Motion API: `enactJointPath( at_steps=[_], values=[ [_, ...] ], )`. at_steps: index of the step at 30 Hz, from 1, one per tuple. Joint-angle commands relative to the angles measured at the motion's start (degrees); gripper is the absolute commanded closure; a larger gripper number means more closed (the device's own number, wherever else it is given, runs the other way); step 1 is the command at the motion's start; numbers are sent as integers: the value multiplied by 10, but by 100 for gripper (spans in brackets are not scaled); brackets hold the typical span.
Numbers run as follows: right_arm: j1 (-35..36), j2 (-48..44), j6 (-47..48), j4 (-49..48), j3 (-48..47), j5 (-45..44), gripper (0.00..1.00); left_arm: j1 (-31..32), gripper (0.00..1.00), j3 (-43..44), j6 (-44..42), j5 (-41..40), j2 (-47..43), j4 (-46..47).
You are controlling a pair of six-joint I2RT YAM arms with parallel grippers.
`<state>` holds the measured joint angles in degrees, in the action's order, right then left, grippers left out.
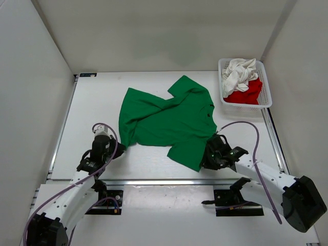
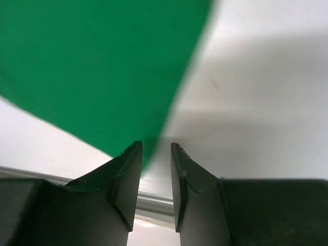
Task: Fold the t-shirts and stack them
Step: Flatten out the tshirt
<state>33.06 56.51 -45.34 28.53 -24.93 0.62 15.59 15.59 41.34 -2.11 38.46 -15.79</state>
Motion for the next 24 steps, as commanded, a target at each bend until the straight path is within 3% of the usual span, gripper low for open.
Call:
enactJointPath(
  at_steps=[1, 14, 21, 24],
  values=[
    [43, -8, -86, 47, 18, -37, 72, 30, 100, -1, -7, -8, -14, 15],
    [90, 96, -125, 88, -37, -51, 72, 87, 100, -9, -7, -12, -15, 32],
    [78, 127, -108, 75, -50, -44, 100, 84, 100, -15, -7, -11, -15, 38],
    [68, 92, -88, 89, -78, -68, 100, 79, 100, 1, -19, -3, -8, 38]
  ],
)
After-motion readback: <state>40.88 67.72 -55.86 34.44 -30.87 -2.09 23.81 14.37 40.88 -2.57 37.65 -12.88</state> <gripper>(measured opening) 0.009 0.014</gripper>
